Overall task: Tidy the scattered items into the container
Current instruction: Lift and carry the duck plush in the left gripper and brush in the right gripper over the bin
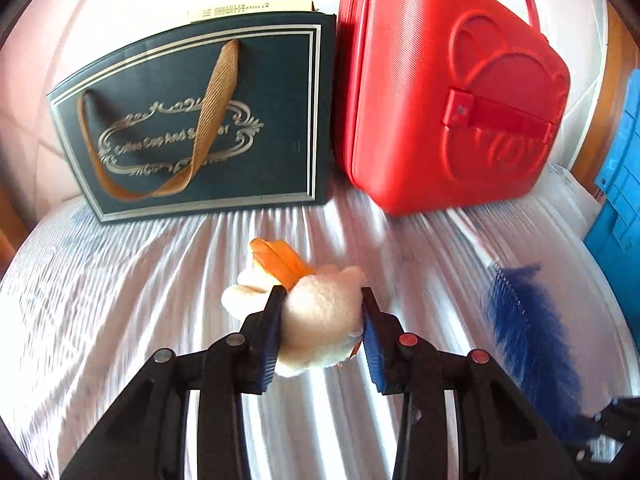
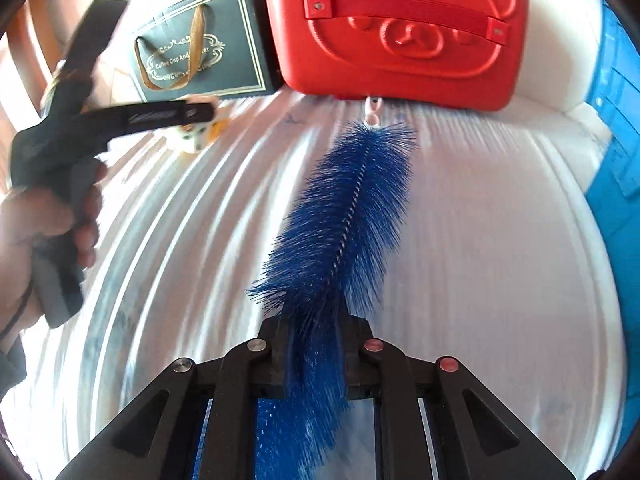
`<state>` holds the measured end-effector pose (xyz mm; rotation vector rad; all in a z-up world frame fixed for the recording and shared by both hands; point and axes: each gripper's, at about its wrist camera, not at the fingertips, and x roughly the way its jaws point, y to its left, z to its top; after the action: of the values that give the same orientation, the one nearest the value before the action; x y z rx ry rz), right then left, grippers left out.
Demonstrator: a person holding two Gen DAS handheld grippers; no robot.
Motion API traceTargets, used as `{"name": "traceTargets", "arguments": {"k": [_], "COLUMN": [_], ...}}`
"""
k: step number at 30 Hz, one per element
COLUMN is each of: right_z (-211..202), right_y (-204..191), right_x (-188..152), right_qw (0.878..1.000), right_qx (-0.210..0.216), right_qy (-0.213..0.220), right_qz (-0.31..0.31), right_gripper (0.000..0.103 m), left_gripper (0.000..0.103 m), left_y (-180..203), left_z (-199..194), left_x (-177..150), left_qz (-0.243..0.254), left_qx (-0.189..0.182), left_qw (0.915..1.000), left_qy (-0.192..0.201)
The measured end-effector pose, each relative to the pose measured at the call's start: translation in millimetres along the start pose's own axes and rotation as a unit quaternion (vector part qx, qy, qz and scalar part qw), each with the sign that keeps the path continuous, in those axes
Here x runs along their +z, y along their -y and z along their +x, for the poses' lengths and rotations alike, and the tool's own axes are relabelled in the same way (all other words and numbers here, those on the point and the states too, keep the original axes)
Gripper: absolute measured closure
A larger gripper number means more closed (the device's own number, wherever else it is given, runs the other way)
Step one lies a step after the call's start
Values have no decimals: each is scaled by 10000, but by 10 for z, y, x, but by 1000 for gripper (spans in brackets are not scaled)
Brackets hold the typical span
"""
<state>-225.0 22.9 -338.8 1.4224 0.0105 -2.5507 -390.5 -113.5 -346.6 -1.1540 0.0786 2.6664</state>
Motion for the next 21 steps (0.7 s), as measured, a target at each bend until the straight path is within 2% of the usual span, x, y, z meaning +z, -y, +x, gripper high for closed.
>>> {"name": "traceTargets", "arguments": {"k": [5,11,21], "right_z": [-111,-426,-899], "right_y": [140,206,235], "right_x": [-233,-403,-543], "right_qw": [9998,9996,9994], "right_qx": [-82,-26,34], "right_qy": [-176,-257,-344], "right_qz": [46,79,24], "right_gripper": [91,92,92], "left_gripper": [68,68,68], "left_y": [-88,94,302], "left_z": [-265,-645,-1508], "left_x": [-209,-348,-459], "left_qz": [-56,20,71], "left_qx": [12,-17,20], "left_qw": [10000,10000,9999], "left_qy": [-9,-4,141]}}
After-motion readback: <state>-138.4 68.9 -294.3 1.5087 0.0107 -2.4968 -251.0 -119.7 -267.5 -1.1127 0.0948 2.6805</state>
